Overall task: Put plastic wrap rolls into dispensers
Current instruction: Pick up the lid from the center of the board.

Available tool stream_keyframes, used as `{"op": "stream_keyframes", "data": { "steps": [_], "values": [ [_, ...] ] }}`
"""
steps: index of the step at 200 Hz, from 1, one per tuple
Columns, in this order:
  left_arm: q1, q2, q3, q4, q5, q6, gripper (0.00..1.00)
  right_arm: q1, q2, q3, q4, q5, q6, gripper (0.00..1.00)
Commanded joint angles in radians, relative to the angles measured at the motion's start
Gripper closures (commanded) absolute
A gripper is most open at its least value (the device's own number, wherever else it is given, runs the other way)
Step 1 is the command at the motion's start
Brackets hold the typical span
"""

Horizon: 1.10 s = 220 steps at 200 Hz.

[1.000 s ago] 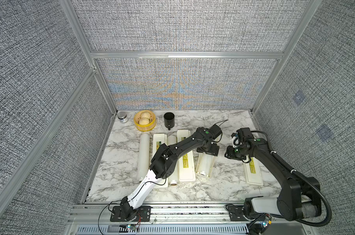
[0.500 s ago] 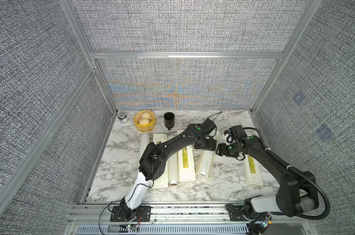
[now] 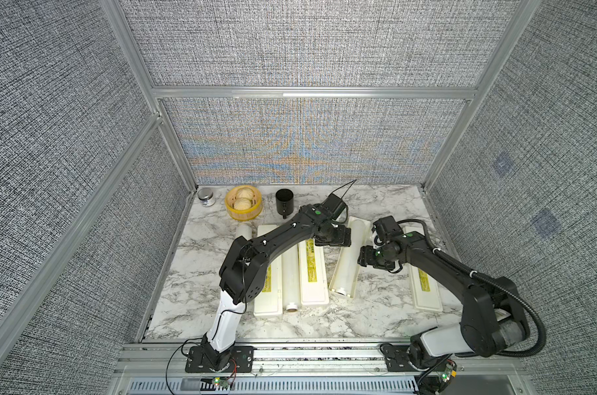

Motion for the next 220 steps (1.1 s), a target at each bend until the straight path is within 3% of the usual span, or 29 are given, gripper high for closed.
{"op": "stream_keyframes", "data": {
  "steps": [1,50,96,149,220],
  "values": [
    [0.01,-0.008,-0.017,0.054,0.049,0.019,0.17,-0.042,-0.021,0.008,-0.082,0.066,-0.062,0.29],
    [0.043,-0.015,-0.023,0.111,0.153,0.094,0.17,-0.245,-0.043,0.059,-0.171,0.14,-0.265,0.25],
    [0.083,-0.002,0.008,0.1,0.236,0.198,0.17,-0.418,0.043,0.122,-0.228,0.179,-0.392,0.22],
    [0.128,0.007,-0.006,0.099,0.295,0.232,0.17,-0.526,0.154,0.145,-0.196,0.137,-0.467,0.11],
    [0.154,0.037,0.019,0.076,0.331,0.246,0.17,-0.589,0.272,0.181,-0.159,0.103,-0.522,0.08]
  ]
}}
